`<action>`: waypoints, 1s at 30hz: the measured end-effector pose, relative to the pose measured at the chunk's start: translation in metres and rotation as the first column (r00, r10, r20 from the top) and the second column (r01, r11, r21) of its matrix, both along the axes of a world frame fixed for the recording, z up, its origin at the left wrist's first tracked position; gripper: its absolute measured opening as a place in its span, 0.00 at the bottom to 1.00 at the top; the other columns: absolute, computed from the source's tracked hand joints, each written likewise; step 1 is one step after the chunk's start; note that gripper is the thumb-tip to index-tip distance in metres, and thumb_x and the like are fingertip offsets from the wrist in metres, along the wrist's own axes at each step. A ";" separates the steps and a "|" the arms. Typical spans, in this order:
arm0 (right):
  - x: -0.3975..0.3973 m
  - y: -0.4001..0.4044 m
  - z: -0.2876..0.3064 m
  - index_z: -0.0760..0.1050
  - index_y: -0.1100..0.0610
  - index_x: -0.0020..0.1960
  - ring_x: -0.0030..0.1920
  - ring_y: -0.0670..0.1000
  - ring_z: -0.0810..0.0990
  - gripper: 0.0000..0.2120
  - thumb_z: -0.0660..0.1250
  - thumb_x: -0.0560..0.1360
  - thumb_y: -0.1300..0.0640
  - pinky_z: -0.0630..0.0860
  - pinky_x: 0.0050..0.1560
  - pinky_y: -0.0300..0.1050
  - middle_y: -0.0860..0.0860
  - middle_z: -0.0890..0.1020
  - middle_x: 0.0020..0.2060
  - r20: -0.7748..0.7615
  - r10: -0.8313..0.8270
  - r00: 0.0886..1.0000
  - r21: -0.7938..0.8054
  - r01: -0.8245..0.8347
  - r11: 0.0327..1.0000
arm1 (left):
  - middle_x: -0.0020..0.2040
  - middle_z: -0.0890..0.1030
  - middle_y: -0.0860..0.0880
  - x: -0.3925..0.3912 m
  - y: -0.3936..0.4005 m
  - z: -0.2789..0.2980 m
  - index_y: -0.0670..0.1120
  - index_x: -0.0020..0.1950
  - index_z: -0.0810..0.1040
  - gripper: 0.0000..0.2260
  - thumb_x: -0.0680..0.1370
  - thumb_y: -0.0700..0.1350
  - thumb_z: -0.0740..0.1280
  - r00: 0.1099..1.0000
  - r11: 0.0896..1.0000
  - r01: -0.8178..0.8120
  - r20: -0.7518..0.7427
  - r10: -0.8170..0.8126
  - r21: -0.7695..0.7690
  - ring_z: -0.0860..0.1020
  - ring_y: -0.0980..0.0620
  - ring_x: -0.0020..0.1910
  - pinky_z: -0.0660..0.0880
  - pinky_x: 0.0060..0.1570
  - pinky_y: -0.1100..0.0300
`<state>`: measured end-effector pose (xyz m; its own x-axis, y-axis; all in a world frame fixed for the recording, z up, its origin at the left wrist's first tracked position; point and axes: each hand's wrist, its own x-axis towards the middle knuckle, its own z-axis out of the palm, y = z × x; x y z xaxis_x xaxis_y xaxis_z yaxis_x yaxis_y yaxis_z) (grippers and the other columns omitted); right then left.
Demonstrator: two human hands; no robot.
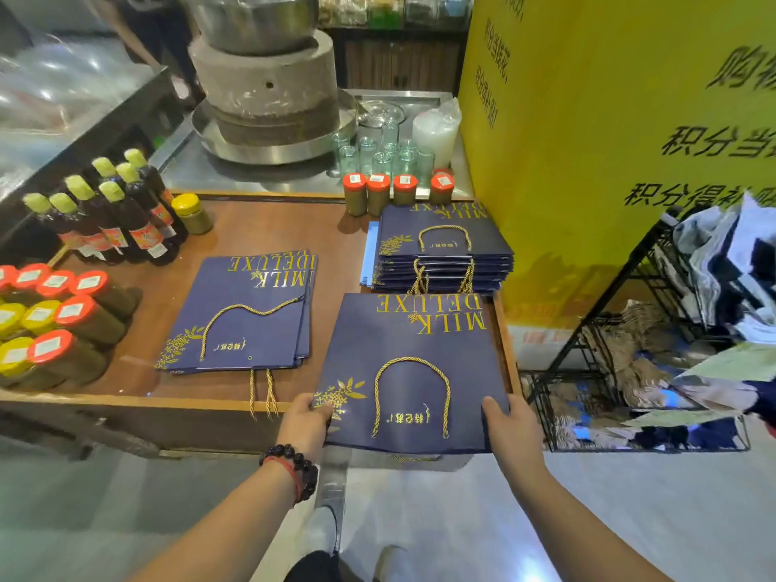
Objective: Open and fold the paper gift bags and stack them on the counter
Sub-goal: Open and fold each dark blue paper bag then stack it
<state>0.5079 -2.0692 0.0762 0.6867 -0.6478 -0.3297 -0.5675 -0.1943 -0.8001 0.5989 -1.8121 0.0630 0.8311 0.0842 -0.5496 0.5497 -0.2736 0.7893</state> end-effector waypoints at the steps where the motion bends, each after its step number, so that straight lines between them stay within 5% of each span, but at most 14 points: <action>1: 0.000 -0.001 0.005 0.74 0.61 0.46 0.42 0.54 0.76 0.08 0.63 0.79 0.56 0.69 0.36 0.43 0.52 0.78 0.40 0.021 -0.010 1.000 -0.007 0.010 1.000 | 0.41 0.77 0.43 0.000 -0.003 0.004 0.38 0.48 0.74 0.03 0.80 0.36 0.61 1.000 1.000 -0.015 0.021 0.015 -0.019 0.76 0.49 0.36 0.75 0.30 0.62; 7: 0.002 -0.022 0.034 0.73 0.59 0.47 0.39 0.45 0.75 0.06 0.63 0.79 0.56 0.66 0.33 0.42 0.49 0.77 0.39 0.101 -0.048 0.994 -0.015 0.049 0.999 | 0.44 0.80 0.41 0.012 -0.030 0.033 0.38 0.48 0.77 0.05 0.79 0.35 0.62 0.991 0.999 -0.016 0.134 0.023 -0.051 0.77 0.49 0.38 0.74 0.29 0.66; 14: 0.034 -0.049 0.053 0.75 0.57 0.42 0.42 0.56 0.78 0.08 0.65 0.76 0.53 0.76 0.45 0.53 0.53 0.81 0.39 0.055 -0.079 0.995 -0.060 0.082 0.995 | 0.45 0.82 0.41 0.045 -0.052 0.059 0.39 0.50 0.77 0.05 0.79 0.37 0.62 0.981 0.996 0.074 0.180 -0.066 -0.040 0.81 0.47 0.41 0.79 0.49 0.48; 20: 0.083 -0.071 0.072 0.74 0.57 0.42 0.38 0.52 0.76 0.08 0.63 0.77 0.55 0.69 0.36 0.47 0.52 0.79 0.37 0.032 -0.032 0.999 -0.118 0.036 0.992 | 0.41 0.82 0.47 0.098 -0.069 0.053 0.37 0.58 0.76 0.11 0.79 0.41 0.63 0.975 0.993 0.113 0.196 -0.103 -0.039 0.81 0.48 0.42 0.78 0.54 0.43; 27: 0.158 -0.101 0.067 0.77 0.58 0.48 0.42 0.54 0.78 0.07 0.65 0.76 0.54 0.70 0.38 0.45 0.53 0.81 0.42 -0.065 -0.054 0.996 -0.117 0.046 0.992 | 0.41 0.82 0.40 0.165 -0.103 0.057 0.37 0.47 0.78 0.04 0.77 0.38 0.65 0.985 0.988 0.101 0.154 -0.082 -0.117 0.80 0.46 0.39 0.76 0.44 0.52; 30: 0.184 -0.110 0.069 0.77 0.58 0.51 0.42 0.53 0.76 0.08 0.64 0.77 0.55 0.68 0.38 0.45 0.54 0.80 0.43 -0.092 -0.066 0.994 -0.146 0.052 0.988 | 0.41 0.84 0.46 0.200 -0.110 0.022 0.46 0.44 0.80 0.08 0.68 0.47 0.72 0.983 0.979 0.145 0.132 -0.126 -0.144 0.81 0.46 0.42 0.78 0.51 0.49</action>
